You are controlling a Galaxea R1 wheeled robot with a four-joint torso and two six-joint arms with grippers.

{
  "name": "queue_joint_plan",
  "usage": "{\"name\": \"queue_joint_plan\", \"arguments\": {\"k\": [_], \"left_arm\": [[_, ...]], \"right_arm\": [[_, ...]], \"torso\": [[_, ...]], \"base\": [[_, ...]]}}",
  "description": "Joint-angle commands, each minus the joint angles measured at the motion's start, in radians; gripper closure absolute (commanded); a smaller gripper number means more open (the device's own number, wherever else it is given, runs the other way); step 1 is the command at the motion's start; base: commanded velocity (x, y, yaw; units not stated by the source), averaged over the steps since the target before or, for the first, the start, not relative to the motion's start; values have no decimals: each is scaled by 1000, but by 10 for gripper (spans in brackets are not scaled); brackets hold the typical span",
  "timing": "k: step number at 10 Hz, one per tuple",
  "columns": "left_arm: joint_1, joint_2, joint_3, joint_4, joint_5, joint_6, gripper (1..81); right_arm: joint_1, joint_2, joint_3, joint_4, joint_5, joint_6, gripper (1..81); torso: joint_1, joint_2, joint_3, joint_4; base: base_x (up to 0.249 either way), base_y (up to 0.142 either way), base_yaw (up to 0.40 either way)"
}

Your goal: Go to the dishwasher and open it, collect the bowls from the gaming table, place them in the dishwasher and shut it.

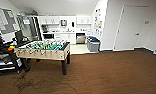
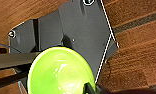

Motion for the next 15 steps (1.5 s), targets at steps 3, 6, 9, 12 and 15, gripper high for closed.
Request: {"name": "queue_joint_plan", "arguments": {"k": [3, 6, 9, 12, 15], "left_arm": [[-41, -7, -3, 6, 63, 6, 811], [-41, -5, -3, 10, 63, 6, 811], [-41, -5, -3, 10, 63, 6, 811], [-41, -5, -3, 9, 62, 6, 811], [-41, -7, -3, 9, 62, 6, 811]], "right_arm": [[43, -13, 0, -8, -59, 0, 811], [40, -13, -1, -8, -61, 0, 811], [39, -13, -1, -8, -61, 0, 811], [36, -13, 0, -6, -59, 0, 811], [34, -13, -1, -5, -58, 0, 811]], "torso": [[0, 0, 0, 0], [0, 0, 0, 0], [0, 0, 0, 0], [-1, 0, 0, 0], [-1, 0, 0, 0]], "base": [[109, -24, 0], [124, -82, 0], [124, -78, 0], [124, -21, 0], [124, 0, 0]]}}
